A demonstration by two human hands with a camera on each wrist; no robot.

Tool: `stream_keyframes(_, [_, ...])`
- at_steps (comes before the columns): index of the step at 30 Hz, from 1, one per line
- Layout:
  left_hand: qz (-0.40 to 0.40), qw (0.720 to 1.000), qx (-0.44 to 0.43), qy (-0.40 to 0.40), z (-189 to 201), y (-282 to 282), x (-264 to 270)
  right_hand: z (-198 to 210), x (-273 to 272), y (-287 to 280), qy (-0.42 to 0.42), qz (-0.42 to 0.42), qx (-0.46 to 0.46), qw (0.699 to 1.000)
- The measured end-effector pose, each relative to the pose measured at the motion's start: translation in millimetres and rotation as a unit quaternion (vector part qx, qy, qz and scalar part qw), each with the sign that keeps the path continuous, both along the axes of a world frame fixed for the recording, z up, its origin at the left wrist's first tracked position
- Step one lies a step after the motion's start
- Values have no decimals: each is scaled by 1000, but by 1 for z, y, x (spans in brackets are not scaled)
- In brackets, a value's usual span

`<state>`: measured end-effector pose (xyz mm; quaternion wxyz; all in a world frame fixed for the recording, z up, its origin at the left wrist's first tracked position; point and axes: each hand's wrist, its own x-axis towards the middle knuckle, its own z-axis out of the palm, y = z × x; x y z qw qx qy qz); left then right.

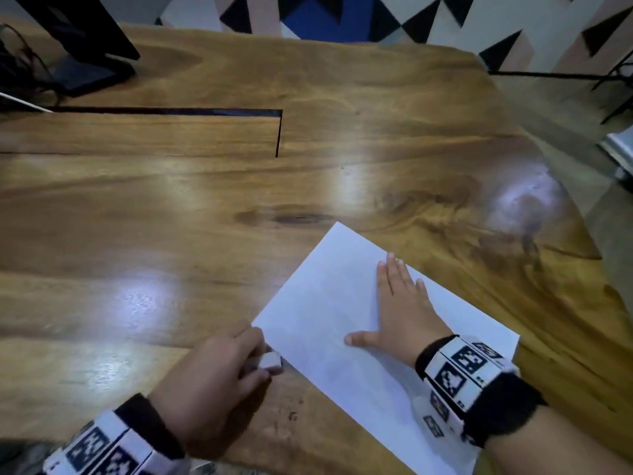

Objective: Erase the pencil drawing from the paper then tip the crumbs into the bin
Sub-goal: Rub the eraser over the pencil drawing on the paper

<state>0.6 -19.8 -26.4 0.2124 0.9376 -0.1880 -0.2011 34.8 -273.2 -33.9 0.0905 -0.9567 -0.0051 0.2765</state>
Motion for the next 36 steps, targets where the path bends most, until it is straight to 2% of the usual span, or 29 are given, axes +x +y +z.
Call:
stream_keyframes(4, [-19, 999, -35, -31, 3, -8, 17, -7, -5, -7, -7, 41, 29, 999])
stream_keyframes(8, [-17, 998, -60, 9, 1, -22, 24, -8, -9, -12, -7, 113, 36, 993])
stream_keyframes(11, [-12, 999, -37, 24, -4, -23, 12, -7, -12, -16, -5, 145, 36, 989])
stream_keyframes(17, [5, 998, -56, 20, -2, -21, -4, -3, -18, -10, -13, 157, 30, 987])
stream_keyframes(21, [72, 996, -55, -2, 13, -33, 25, 1, -14, -3, -37, 173, 16, 984])
stream_keyframes(23, [109, 991, -71, 16, 18, -40, 44, -1, -12, -2, -42, 196, 22, 980])
stream_keyframes(29, [153, 980, -123, 41, 5, -61, 85, -5, -9, -9, -31, 232, 80, 969])
stream_keyframes(32, [151, 981, -114, 40, 1, -71, 100, -5, -7, -12, -34, 265, 70, 961])
stream_keyframes(36, [129, 989, -60, 31, -1, -77, 105, -3, -4, -11, -41, 284, 38, 957])
